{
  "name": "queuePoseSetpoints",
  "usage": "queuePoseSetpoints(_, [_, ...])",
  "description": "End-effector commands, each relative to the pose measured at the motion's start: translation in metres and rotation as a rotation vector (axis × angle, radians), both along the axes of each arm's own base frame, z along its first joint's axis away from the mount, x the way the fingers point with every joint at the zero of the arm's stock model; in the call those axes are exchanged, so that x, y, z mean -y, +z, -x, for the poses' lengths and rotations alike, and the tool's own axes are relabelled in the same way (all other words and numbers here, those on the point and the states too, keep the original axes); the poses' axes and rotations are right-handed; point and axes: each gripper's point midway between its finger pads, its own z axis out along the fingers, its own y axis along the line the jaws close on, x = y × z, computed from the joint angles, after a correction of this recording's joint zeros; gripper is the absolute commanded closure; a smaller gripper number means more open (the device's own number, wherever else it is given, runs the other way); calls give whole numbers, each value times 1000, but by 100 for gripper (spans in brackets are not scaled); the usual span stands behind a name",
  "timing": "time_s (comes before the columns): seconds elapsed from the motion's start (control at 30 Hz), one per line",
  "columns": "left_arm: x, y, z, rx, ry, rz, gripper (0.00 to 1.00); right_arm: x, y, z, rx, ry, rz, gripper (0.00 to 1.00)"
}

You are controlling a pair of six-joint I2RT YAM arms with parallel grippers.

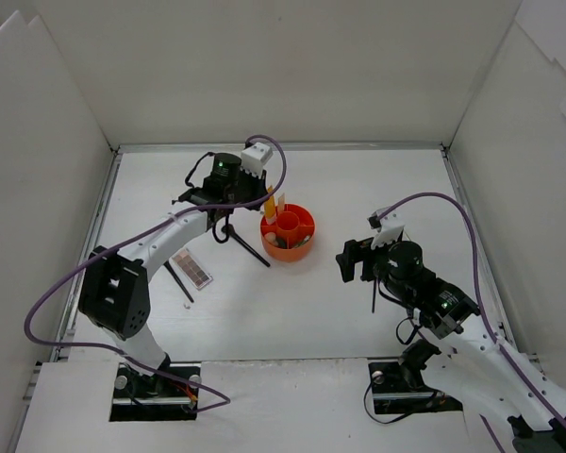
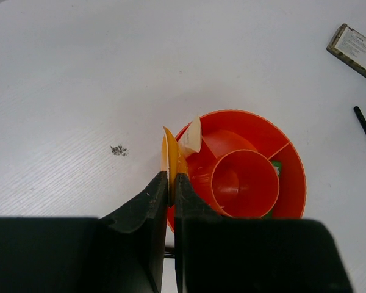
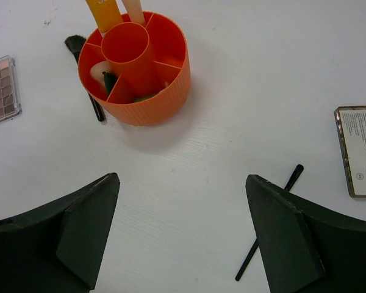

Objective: Organize the makeup

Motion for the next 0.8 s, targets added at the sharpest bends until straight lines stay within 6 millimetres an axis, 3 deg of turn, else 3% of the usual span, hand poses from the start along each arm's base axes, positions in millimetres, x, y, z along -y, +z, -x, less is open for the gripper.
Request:
queuePoseSetpoints(0.0, [9, 29, -8, 78, -1, 73, 100, 2, 6, -8, 39, -29, 2, 18])
queuePoseSetpoints(0.13, [9, 21, -15, 80, 23, 72, 100, 2, 5, -8, 38, -29, 3, 18])
queuePoseSetpoints(0.3, [12, 9, -13, 58, 28, 76, 77, 4, 3, -9, 34, -44, 5, 18])
queuePoseSetpoints(0.47, [8, 10, -11, 57, 51, 78, 63, 8, -4, -12, 18, -80, 19, 18])
queuePoseSetpoints(0.6, [3, 26, -8, 92, 61, 88, 55, 14, -4, -20, 15, -141, 33, 18])
queuePoseSetpoints(0.77, [-9, 70, -2, 154, 117, 114, 40, 25, -7, -35, -14, -239, 75, 20])
